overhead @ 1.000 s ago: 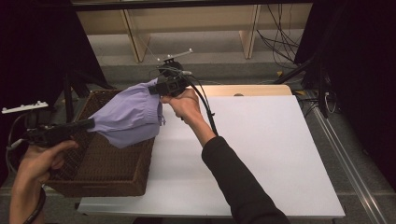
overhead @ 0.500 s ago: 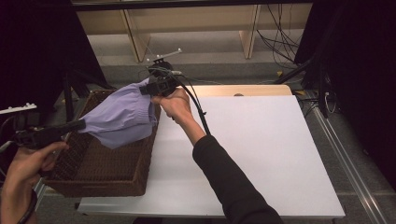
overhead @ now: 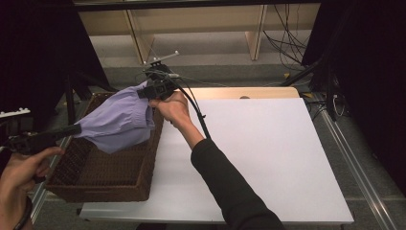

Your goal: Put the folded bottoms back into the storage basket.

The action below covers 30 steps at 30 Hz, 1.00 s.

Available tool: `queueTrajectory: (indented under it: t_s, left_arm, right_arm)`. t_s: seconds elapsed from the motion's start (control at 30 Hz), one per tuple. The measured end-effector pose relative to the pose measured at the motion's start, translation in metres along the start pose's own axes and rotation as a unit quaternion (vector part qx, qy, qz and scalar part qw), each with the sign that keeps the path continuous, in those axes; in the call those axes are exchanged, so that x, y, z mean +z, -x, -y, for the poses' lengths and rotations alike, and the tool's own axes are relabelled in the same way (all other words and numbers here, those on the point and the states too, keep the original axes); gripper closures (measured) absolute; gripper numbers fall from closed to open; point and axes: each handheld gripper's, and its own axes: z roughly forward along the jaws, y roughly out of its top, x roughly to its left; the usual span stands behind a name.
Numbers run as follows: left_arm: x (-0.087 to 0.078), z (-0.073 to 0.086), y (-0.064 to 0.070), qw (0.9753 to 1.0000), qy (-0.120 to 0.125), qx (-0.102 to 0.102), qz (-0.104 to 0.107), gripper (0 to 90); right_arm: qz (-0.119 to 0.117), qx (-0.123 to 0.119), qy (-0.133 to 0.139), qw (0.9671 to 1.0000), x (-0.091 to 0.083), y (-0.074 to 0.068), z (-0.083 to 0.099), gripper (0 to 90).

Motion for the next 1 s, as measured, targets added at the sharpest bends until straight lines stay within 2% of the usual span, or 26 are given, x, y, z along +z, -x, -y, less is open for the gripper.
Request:
queueTrajectory:
  t_s: [0.53, 1.0]
  left_arm:
    - [-0.001, 0.006, -0.015, 0.9998, -0.015, -0.011, -0.01, 87.5]
    - [0.0, 0.01, -0.025, 0.9991, -0.03, -0.019, -0.022, 87.4]
  right_arm:
    - [-0.003, 0.001, -0.003, 1.0, 0.016, -0.005, 0.003, 79.4]
    - [0.001, -0.004, -0.016, 0.9999, 0.031, -0.009, 0.01, 79.2]
